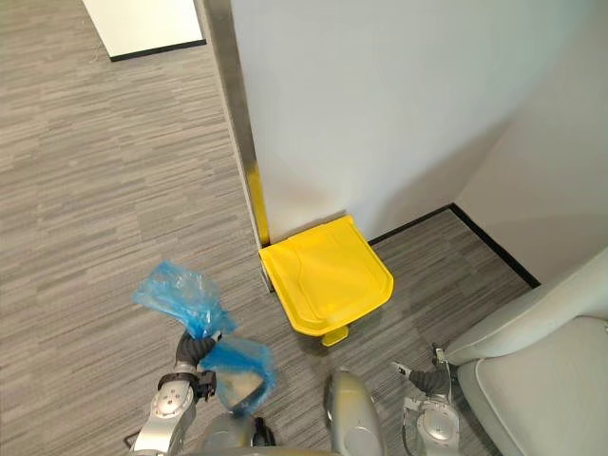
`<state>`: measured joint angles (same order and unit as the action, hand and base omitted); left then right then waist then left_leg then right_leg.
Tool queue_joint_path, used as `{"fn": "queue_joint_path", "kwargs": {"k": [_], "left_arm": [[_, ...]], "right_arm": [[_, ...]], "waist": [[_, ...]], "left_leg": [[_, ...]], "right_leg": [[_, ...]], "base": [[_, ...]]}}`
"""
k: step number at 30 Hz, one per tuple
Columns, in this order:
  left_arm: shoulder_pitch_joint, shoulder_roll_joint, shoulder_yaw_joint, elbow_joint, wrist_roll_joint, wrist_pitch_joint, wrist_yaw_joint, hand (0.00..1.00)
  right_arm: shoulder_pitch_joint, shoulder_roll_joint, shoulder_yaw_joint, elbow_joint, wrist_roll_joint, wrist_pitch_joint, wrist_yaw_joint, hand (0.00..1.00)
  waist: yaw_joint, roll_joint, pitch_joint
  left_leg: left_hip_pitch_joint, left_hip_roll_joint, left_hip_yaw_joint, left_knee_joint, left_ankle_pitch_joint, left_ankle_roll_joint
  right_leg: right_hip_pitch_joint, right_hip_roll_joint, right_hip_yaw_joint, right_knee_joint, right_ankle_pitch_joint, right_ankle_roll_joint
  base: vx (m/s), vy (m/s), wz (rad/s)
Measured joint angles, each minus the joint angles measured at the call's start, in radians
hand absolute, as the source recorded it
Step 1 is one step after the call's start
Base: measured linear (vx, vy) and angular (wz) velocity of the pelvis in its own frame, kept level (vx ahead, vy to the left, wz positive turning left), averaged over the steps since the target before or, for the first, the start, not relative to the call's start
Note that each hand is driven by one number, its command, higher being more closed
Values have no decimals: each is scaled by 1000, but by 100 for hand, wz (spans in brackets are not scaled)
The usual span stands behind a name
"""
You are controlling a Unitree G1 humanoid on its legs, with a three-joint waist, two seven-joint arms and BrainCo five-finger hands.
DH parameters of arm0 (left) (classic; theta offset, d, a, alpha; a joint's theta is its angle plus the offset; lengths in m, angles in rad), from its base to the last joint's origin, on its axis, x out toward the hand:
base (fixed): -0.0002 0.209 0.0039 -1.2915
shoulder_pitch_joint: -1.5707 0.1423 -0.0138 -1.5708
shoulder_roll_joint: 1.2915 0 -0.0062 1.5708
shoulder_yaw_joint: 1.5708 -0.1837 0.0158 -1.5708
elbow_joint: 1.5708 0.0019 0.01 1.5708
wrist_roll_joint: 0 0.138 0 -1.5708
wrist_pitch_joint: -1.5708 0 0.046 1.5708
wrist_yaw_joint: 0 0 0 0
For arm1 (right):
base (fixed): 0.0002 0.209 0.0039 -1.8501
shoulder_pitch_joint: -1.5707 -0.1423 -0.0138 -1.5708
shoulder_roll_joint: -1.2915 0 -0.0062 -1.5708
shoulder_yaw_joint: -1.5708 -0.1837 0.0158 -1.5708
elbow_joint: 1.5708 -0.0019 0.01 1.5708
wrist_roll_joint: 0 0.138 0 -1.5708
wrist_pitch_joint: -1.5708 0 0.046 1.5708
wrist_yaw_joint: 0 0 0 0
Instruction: Gather rubbish on tea table into small bin, then transfer packed bag to large trash can.
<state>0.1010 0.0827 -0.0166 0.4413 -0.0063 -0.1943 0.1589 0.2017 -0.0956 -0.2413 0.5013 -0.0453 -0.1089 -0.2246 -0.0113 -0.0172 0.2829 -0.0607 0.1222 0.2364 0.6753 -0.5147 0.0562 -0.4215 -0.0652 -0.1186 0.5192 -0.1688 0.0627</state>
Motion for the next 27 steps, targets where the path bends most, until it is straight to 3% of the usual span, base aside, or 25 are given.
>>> {"fn": "queue_joint_path", "kwargs": {"k": [1, 2, 3, 6, 7, 8, 12, 19, 24, 27], "left_arm": [[-4, -4, 0, 7, 0, 1, 2, 100], [-6, -14, -2, 19, 0, 1, 10, 100], [-9, -13, -3, 21, 0, 0, 18, 100], [-13, 1, -7, 23, -1, 0, 19, 100], [-11, 6, -8, 30, -1, 0, 22, 100], [-10, 6, -9, 45, -1, 0, 22, 100], [-11, -29, -11, 56, -2, 0, 18, 100], [62, -59, -21, 63, -2, 0, 13, 100], [68, -54, -44, 88, 0, 0, -6, 100], [34, -44, -74, 118, -1, -3, -5, 100]], "right_arm": [[0, -2, -8, 0, 2, 3, -1, 0], [-3, -8, -37, -10, 6, 3, -3, 0], [-1, -12, -66, -27, 6, 0, -9, 0], [21, -9, -144, -43, 29, 1, -10, 0], [33, -12, -167, -41, 45, 6, -13, 0], [32, -7, -182, -38, 50, 9, -13, 0], [5, 18, -177, -34, 68, 8, 2, 0], [-42, 62, 11, 12, 56, 6, 34, 0], [-170, 68, 202, 15, 30, 5, 53, 0], [-372, 45, 292, 69, 2, 2, 52, 0]], "waist": [[3, -7, -5], [16, 15, -5], [29, 26, -5], [25, 19, -11], [26, 18, -18], [23, 25, -41], [2, 59, -76], [-1, 58, -131], [19, 65, -165], [30, 71, -164]], "left_leg": [[3, 1, -15, 10, -12, -5], [17, 11, -38, 10, -28, -23], [30, 17, -55, -5, -30, -36], [76, 14, -105, -13, -39, -76], [104, 11, -131, -11, -49, -93], [109, 21, -156, -10, -51, -98], [104, 60, -191, -73, -21, -141], [107, 58, -191, -192, 31, -152], [54, 46, -185, -252, 76, -152], [-8, 45, -226, -260, 110, -164]], "right_leg": [[7, 0, -5, 6, 16, -13], [21, 15, -14, 10, 22, -28], [29, 23, -17, 27, 1, -19], [41, 18, -8, 136, -15, -38], [50, 7, -19, 190, -54, -55], [51, 16, -18, 216, -91, -57], [53, 64, 17, 177, -104, -61], [46, 68, 17, 117, -85, -81], [4, 73, 34, 33, -6, -60], [-17, 73, 12, -25, 49, -62]], "base": [[144, -129, 58], [237, -108, 27], [313, -135, 36], [325, -166, 62], [351, -154, 53], [343, -153, 34], [247, -129, 27], [45, -70, 6], [-95, -20, -6], [-135, -68, 25]]}}
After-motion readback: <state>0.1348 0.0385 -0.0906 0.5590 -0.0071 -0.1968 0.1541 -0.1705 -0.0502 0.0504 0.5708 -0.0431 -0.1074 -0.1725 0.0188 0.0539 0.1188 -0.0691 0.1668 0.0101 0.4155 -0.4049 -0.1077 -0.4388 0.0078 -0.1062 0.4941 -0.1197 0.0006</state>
